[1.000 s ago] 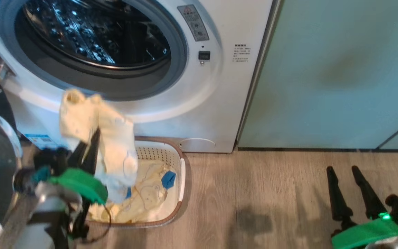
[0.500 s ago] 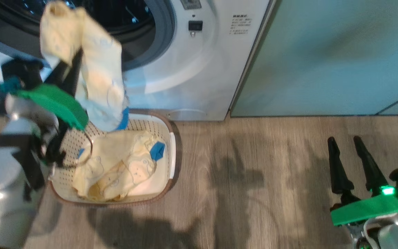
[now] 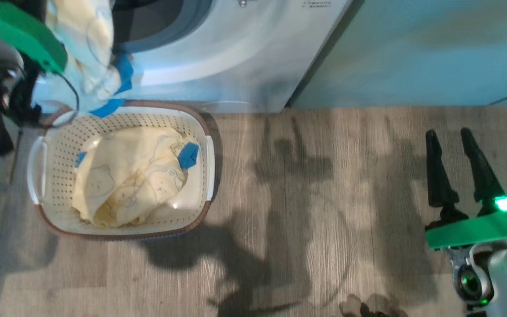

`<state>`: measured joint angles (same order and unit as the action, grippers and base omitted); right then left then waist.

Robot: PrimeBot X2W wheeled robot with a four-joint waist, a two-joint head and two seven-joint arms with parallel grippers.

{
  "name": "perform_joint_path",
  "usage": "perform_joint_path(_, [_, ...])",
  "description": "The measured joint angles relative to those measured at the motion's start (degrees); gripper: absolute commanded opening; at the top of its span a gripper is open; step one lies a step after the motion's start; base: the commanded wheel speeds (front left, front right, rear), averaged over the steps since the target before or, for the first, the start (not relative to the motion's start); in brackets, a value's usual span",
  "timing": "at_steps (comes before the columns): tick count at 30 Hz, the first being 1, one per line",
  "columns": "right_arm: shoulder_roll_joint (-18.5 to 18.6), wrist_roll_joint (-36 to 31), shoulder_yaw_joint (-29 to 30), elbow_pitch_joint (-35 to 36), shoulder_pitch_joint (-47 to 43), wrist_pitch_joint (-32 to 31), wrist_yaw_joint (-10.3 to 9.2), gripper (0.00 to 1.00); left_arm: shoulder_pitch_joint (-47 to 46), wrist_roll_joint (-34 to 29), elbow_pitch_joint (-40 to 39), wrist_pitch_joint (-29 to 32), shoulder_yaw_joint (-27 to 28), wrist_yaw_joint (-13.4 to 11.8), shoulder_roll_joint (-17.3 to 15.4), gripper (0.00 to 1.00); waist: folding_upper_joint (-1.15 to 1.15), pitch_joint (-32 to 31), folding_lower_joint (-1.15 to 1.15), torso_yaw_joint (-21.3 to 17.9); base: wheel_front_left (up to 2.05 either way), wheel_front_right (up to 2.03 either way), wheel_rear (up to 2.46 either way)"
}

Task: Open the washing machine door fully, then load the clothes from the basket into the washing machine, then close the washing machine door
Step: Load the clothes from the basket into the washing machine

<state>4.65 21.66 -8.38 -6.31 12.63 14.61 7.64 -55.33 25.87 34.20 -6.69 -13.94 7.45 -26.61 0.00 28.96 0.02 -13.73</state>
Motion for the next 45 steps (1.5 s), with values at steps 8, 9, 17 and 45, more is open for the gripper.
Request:
perform_joint_path(8, [-0.3,-0.1,-0.1,0.7,2.3,0.0,0.00,1.00,-11.3,-2.2,9.4,-2.5,-3.9,0.0,-1.7,0.00,0.00,4.6,-0.01,-1.1,0.00,0.00,0.00])
perform_joint_path(9, [-0.4,-0.1,-0.1,0.7,2.5,0.0,0.00,1.00,-12.6,-2.4,10.6,-3.0,-4.4,0.0,-1.8,0.00,0.00,5.1,0.00,-1.3,0.00,0.00,0.00])
perform_joint_path(17, [-1.2,0.0,-1.0,1.2,5.0,0.0,0.00,1.00,-20.1,-3.2,18.7,-5.5,-4.9,0.0,-2.2,0.00,0.00,8.8,-0.01,-3.1,0.00,0.00,0.00])
perform_joint_path(45, [-1.7,1.2,-3.2,1.4,9.1,0.0,0.00,1.00,-31.3,-9.6,5.4,-8.0,9.6,-2.6,-4.0,0.00,0.00,17.7,-0.02,-7.7,0.00,0.00,0.00])
